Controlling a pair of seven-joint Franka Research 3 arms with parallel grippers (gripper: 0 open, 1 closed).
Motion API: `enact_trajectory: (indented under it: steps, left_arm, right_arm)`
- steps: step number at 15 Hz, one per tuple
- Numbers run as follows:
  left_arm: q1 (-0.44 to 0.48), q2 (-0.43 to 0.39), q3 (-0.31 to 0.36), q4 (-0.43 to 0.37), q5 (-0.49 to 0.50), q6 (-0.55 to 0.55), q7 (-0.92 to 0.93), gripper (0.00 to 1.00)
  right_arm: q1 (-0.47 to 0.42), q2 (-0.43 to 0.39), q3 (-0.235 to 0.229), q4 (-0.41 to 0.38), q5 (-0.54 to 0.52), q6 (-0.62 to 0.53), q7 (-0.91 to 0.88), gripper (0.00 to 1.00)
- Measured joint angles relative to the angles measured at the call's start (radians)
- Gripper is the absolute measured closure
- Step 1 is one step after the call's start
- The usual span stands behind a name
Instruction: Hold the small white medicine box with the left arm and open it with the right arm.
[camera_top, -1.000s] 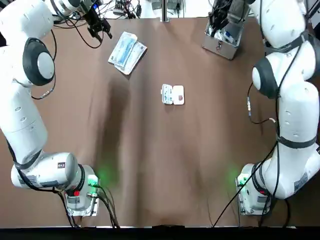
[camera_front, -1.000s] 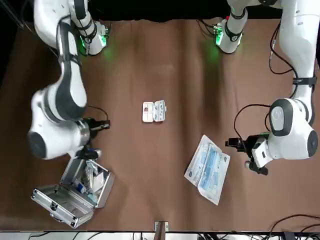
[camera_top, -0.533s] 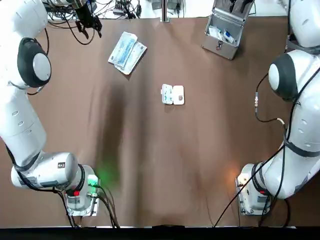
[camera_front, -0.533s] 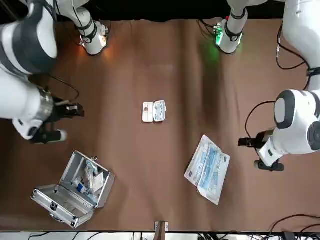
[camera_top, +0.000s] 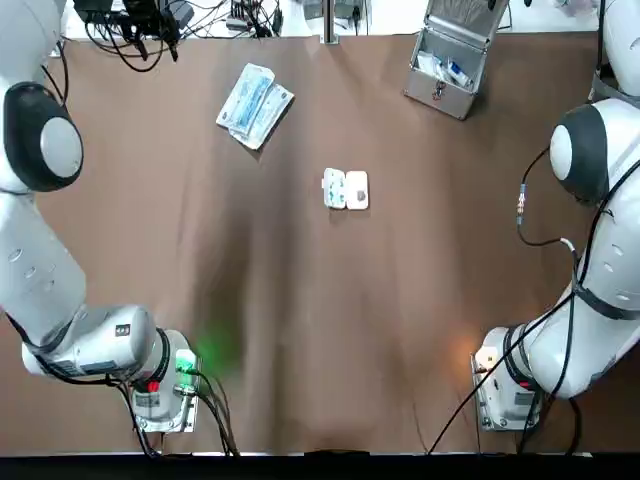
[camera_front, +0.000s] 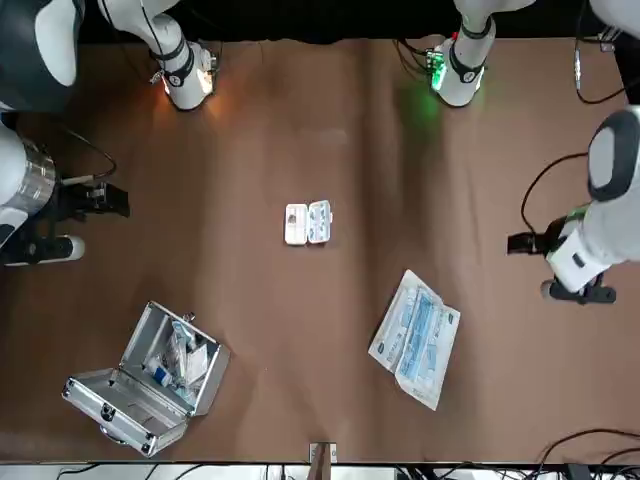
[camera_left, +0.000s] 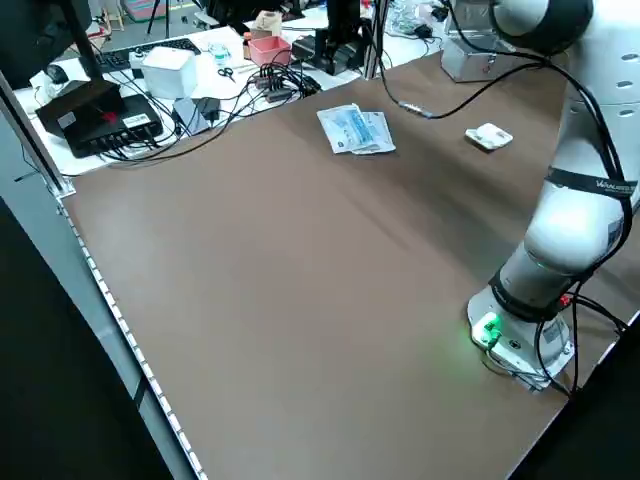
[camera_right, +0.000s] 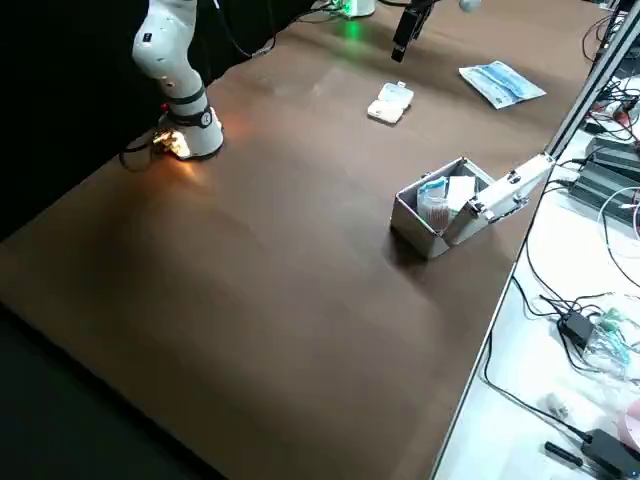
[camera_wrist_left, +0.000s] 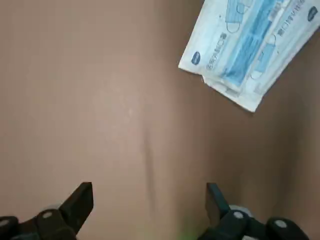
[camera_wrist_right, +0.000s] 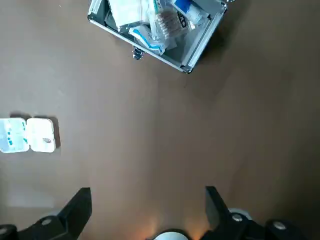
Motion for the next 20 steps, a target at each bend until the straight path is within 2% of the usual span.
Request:
enact_trajectory:
  steps: [5, 8, 9, 13, 17, 18, 20]
  left_arm:
    - [0.000, -0.117, -0.005, 0.001, 0.000, -0.050, -0.033, 0.00]
    - [0.001, -0.161, -0.005, -0.001, 0.000, -0.062, -0.047, 0.00]
    - [0.001, -0.169, -0.005, -0.001, 0.000, -0.068, -0.053, 0.00]
    - [0.003, -0.166, -0.001, -0.012, 0.000, -0.074, -0.057, 0.00]
    - [0.013, -0.159, 0.005, -0.011, 0.000, -0.068, -0.061, 0.00]
    - [0.020, -0.159, 0.006, -0.009, 0.000, -0.060, -0.064, 0.00]
    - [0.037, -0.159, 0.006, -0.008, 0.000, -0.015, -0.103, 0.00]
  right_arm:
    - [-0.012, -0.039, -0.002, 0.000, -0.001, 0.004, -0.014, 0.00]
    - [-0.064, -0.045, 0.012, -0.001, 0.002, 0.015, -0.028, 0.00]
    - [-0.093, -0.051, 0.039, -0.001, 0.002, 0.015, -0.032, 0.00]
    - [-0.265, -0.083, 0.248, -0.008, -0.029, 0.015, -0.032, 0.00]
    - [-0.428, -0.164, 0.439, -0.086, -0.081, 0.048, -0.031, 0.00]
    - [-0.454, -0.191, 0.467, -0.121, -0.094, 0.060, -0.031, 0.00]
    - [-0.474, -0.251, 0.491, -0.205, -0.119, 0.104, -0.031, 0.00]
